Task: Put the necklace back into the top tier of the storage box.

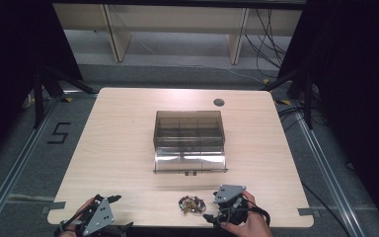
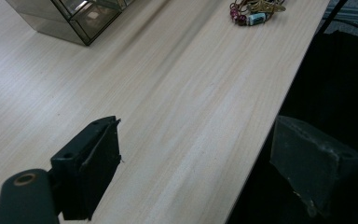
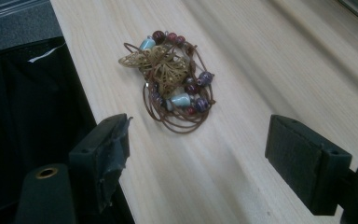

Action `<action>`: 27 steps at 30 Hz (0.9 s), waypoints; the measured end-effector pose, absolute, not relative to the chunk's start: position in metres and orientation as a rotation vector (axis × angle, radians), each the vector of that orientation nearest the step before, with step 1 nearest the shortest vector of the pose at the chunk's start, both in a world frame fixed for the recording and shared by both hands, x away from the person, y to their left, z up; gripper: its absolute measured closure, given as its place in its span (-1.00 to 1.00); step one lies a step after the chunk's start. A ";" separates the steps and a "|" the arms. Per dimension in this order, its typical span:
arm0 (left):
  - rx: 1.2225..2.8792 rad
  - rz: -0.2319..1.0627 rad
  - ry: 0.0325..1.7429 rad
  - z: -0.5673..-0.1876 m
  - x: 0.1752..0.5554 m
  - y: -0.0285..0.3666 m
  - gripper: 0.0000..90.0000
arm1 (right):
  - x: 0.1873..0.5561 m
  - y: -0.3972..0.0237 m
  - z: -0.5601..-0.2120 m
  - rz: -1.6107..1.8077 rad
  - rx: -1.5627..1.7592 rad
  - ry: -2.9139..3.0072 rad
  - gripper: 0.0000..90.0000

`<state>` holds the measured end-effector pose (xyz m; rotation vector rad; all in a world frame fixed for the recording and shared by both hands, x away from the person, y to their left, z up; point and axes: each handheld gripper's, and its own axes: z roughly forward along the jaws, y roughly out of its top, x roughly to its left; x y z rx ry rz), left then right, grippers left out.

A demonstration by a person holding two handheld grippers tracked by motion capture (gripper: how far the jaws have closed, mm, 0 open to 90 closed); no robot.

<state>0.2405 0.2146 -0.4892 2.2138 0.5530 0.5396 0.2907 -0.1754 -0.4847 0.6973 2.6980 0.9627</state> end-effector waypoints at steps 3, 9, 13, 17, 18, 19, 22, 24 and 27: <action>2.229 0.544 0.543 -0.489 0.241 0.215 -0.66 | 0.292 -0.171 -0.484 0.962 0.665 2.709 -0.48; 2.224 0.545 0.546 -0.488 0.241 0.216 -0.66 | 0.295 -0.159 -0.482 0.936 0.622 2.738 -0.48; 2.231 0.545 0.543 -0.489 0.241 0.216 -0.66 | 0.297 -0.150 -0.481 0.911 0.603 2.756 -0.47; 2.235 0.543 0.548 -0.490 0.241 0.215 -0.66 | 0.299 -0.144 -0.480 0.900 0.571 2.763 -0.46; 2.238 0.545 0.547 -0.490 0.241 0.216 -0.66 | 0.300 -0.142 -0.479 0.902 0.550 2.766 -0.45; 2.238 0.545 0.547 -0.490 0.241 0.216 -0.66 | 0.300 -0.142 -0.478 0.893 0.560 2.764 -0.45; 2.234 0.532 0.557 -0.490 0.240 0.216 -0.66 | 0.303 -0.139 -0.479 0.883 0.530 2.771 -0.43; 2.228 0.543 0.551 -0.490 0.241 0.216 -0.66 | 0.304 -0.137 -0.479 0.869 0.529 2.790 -0.42; 2.247 0.539 0.557 -0.490 0.241 0.216 -0.66 | 0.306 -0.133 -0.481 0.857 0.503 2.795 -0.42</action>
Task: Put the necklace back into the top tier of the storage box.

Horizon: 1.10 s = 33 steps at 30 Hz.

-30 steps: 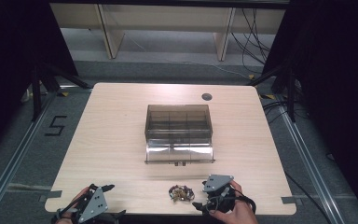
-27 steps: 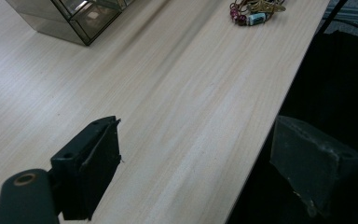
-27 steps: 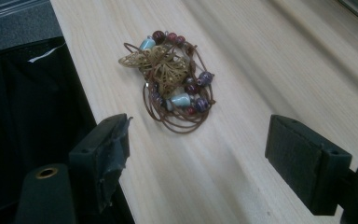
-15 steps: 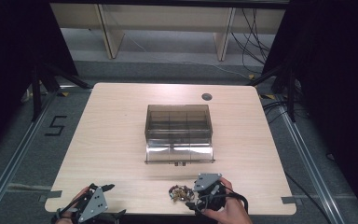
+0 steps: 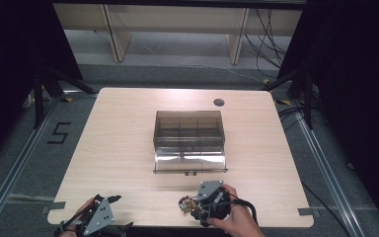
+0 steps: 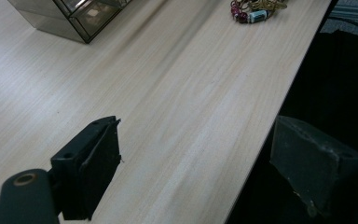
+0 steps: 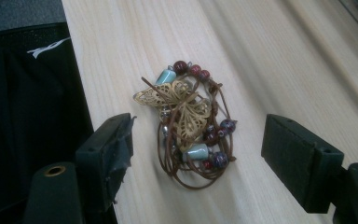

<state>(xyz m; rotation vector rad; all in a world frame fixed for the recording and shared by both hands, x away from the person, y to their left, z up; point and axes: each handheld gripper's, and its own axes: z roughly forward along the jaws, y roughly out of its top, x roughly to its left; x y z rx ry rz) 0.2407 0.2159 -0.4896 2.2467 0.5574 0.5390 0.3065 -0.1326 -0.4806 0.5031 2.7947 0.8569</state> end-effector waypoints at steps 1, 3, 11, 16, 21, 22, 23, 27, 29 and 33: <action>2.236 0.535 0.557 -0.490 0.240 0.216 -0.66 | 0.306 -0.133 -0.481 0.857 0.503 2.795 -0.42; 2.238 0.546 0.548 -0.490 0.241 0.216 -0.66 | 0.307 -0.129 -0.480 0.837 0.491 2.814 -0.41; 2.227 0.542 0.554 -0.490 0.240 0.216 -0.66 | 0.310 -0.121 -0.480 0.812 0.451 2.833 -0.40; 2.228 0.530 0.561 -0.490 0.240 0.216 -0.66 | 0.313 -0.116 -0.480 0.788 0.435 2.848 -0.38; 2.239 0.536 0.553 -0.490 0.240 0.216 -0.66 | 0.316 -0.113 -0.482 0.759 0.425 2.856 -0.38; 2.214 0.542 0.567 -0.491 0.239 0.214 -0.66 | 0.316 -0.113 -0.482 0.759 0.425 2.856 -0.38; 2.214 0.541 0.567 -0.491 0.239 0.214 -0.66 | 0.317 -0.112 -0.483 0.746 0.417 2.865 -0.38; 2.226 0.541 0.555 -0.490 0.240 0.216 -0.66 | 0.318 -0.109 -0.485 0.727 0.419 2.883 -0.38; 2.227 0.553 0.549 -0.489 0.240 0.216 -0.66 | 0.319 -0.108 -0.486 0.717 0.406 2.893 -0.37; 2.239 0.533 0.555 -0.490 0.240 0.216 -0.66 | 0.321 -0.105 -0.488 0.701 0.394 2.901 -0.35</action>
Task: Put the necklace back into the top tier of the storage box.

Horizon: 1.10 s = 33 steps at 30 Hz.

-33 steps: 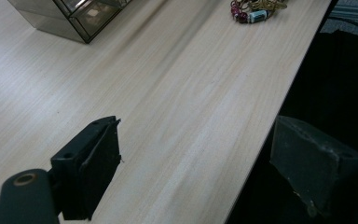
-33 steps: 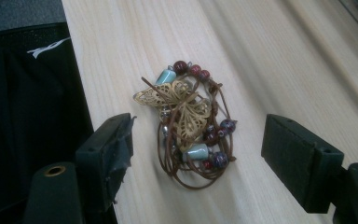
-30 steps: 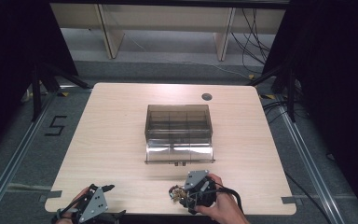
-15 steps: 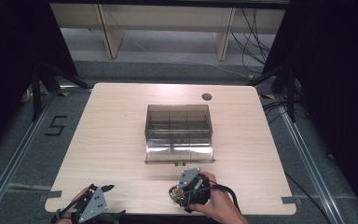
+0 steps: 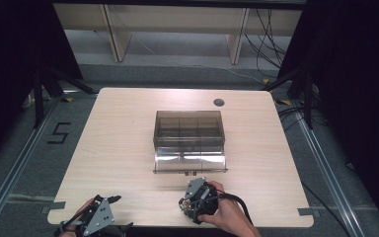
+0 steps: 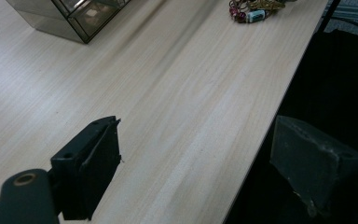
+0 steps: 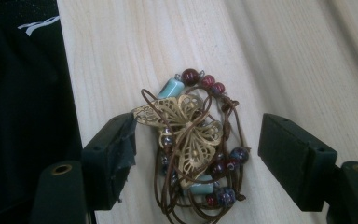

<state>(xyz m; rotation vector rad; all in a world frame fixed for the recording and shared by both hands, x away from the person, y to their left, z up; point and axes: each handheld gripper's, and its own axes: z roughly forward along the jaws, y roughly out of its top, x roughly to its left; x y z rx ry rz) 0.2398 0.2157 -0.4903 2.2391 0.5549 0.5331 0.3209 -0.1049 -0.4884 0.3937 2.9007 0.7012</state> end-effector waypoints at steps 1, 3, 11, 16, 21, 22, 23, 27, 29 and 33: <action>2.240 0.534 0.554 -0.490 0.240 0.216 -0.66 | 0.320 -0.104 -0.489 0.694 0.416 2.901 -0.34; 2.231 0.557 0.548 -0.490 0.240 0.216 -0.66 | 0.322 -0.104 -0.490 0.686 0.413 2.909 -0.33; 2.233 0.560 0.548 -0.490 0.240 0.216 -0.66 | 0.328 -0.102 -0.493 0.685 0.410 2.943 -0.19; 2.229 0.564 0.549 -0.489 0.240 0.216 -0.66 | 0.328 -0.104 -0.492 0.713 0.442 2.964 0.01; 2.231 0.554 0.548 -0.489 0.240 0.216 -0.66 | 0.328 -0.106 -0.491 0.721 0.467 2.959 0.26; 2.228 0.544 0.546 -0.489 0.240 0.216 -0.66 | 0.328 -0.106 -0.491 0.721 0.467 2.959 0.26; 2.229 0.543 0.546 -0.489 0.240 0.216 -0.66 | 0.327 -0.106 -0.491 0.720 0.468 2.956 0.28; 2.221 0.539 0.554 -0.489 0.239 0.216 -0.66 | 0.325 -0.106 -0.490 0.702 0.512 2.945 0.29; 2.216 0.537 0.557 -0.489 0.239 0.215 -0.66 | 0.324 -0.105 -0.490 0.697 0.529 2.944 0.30; 2.210 0.542 0.558 -0.489 0.239 0.216 -0.66 | 0.323 -0.104 -0.488 0.663 0.521 2.935 0.30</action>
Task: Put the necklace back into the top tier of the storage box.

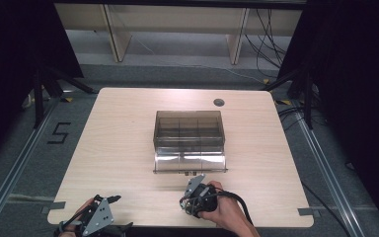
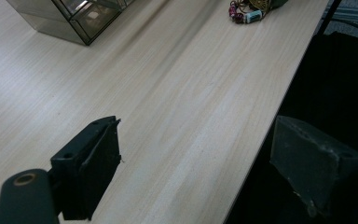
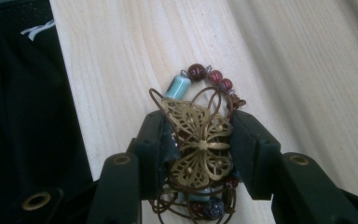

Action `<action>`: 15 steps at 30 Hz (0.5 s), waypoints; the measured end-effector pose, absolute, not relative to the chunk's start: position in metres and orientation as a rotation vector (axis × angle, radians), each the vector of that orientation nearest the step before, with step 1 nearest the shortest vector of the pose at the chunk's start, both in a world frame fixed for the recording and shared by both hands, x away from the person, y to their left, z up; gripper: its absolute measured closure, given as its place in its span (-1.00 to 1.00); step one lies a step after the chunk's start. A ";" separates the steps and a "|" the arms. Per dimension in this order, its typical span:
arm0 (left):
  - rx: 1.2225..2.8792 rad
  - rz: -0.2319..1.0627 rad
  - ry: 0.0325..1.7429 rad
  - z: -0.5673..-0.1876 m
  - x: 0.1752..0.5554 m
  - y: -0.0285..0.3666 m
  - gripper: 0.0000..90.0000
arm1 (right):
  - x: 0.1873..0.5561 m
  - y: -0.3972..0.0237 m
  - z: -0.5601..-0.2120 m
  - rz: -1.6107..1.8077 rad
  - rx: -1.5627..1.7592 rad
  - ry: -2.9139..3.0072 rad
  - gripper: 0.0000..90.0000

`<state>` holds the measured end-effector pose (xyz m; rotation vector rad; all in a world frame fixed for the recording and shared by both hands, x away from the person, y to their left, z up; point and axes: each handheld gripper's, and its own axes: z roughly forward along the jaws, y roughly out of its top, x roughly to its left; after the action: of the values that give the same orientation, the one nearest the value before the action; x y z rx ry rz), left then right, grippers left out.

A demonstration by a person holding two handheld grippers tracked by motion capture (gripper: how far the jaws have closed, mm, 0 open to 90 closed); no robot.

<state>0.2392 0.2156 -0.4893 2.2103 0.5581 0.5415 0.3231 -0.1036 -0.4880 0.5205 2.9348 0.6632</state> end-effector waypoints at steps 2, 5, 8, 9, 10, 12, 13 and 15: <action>2.212 0.541 0.557 -0.489 0.239 0.216 -0.66 | 0.323 -0.104 -0.486 0.656 0.527 2.934 0.31; 2.203 0.552 0.560 -0.490 0.239 0.215 -0.66 | 0.323 -0.106 -0.481 0.669 0.515 2.921 0.31; 2.204 0.555 0.558 -0.490 0.239 0.215 -0.66 | 0.323 -0.108 -0.474 0.677 0.528 2.901 0.31; 2.210 0.550 0.558 -0.489 0.239 0.215 -0.66 | 0.323 -0.108 -0.472 0.688 0.506 2.901 0.31; 2.212 0.542 0.557 -0.489 0.239 0.216 -0.66 | 0.322 -0.109 -0.468 0.684 0.540 2.889 0.31; 2.215 0.538 0.557 -0.489 0.239 0.215 -0.66 | 0.322 -0.111 -0.464 0.688 0.543 2.888 0.31; 2.214 0.537 0.557 -0.489 0.239 0.215 -0.66 | 0.323 -0.112 -0.462 0.694 0.529 2.885 0.31; 2.210 0.538 0.557 -0.490 0.239 0.215 -0.66 | 0.322 -0.113 -0.458 0.690 0.556 2.888 0.31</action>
<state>0.2394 0.2152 -0.4897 2.2102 0.5567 0.5381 0.3224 -0.1129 -0.4580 0.5558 2.8876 0.6903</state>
